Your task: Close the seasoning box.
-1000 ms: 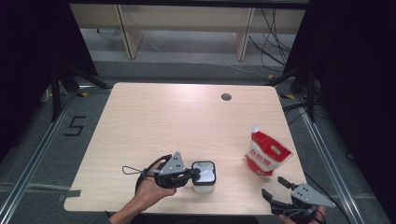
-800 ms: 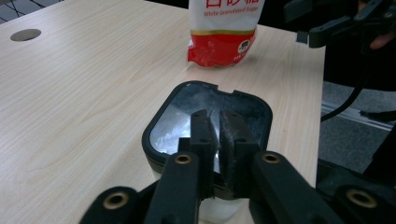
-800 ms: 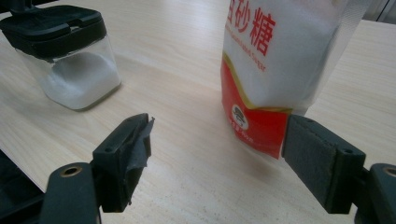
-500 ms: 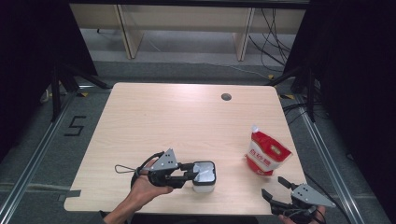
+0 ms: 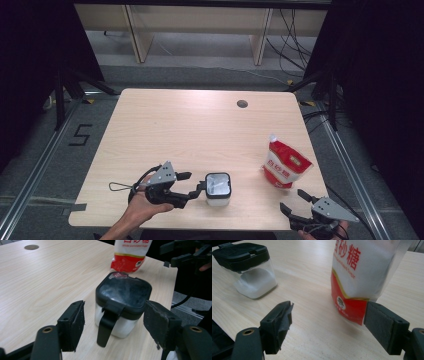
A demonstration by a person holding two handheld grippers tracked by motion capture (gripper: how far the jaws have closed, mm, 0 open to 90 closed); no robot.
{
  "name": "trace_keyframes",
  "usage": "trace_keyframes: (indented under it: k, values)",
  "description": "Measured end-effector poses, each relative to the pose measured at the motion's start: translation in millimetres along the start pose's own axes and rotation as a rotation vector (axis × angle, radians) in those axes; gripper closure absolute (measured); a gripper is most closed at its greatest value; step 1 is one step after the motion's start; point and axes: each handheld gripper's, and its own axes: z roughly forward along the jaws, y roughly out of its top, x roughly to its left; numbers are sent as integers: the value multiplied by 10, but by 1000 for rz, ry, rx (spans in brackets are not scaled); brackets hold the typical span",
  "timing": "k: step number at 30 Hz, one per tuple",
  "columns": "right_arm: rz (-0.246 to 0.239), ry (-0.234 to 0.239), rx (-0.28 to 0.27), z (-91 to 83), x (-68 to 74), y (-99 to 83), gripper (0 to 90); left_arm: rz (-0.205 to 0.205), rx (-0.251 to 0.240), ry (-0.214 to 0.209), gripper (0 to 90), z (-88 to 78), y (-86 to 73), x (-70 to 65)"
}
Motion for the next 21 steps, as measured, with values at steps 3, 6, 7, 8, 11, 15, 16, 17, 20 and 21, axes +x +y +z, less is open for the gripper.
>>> trace_keyframes:
  k: [3, 6, 7, 8, 11, 15, 16, 17, 20, 21]
  values:
    - [13, 1, 11, -4, 12, -2, 236, -15, -10, 16, 295, -69, -73, 23]
    - [27, 4, 14, -9, 20, 0, 235, -29, -6, 25, 280, -118, -135, 26]
    - [28, 5, 13, -9, 20, -1, 234, -29, -11, 18, 277, -130, -155, 32]
    - [28, 4, 12, -9, 19, -1, 233, -17, -6, 22, 276, -151, -170, 42]
    - [48, 6, 19, -14, 38, -3, 228, -37, -10, 22, 262, -202, -223, 44]
    - [46, 6, 21, -14, 35, -3, 224, -20, 5, 36, 248, -243, -278, 44]
    - [30, 5, 13, -10, 25, -2, 224, -8, 4, 28, 238, -236, -306, 46]
    - [10, 8, 7, -4, 7, -4, 220, -30, 29, 33, 213, -238, -352, 21]
    - [19, 12, 16, -3, 7, -8, 214, -6, 76, 48, 192, -244, -407, 6]
    - [19, 12, 16, -3, 7, -8, 214, -6, 76, 48, 182, -244, -407, 6]
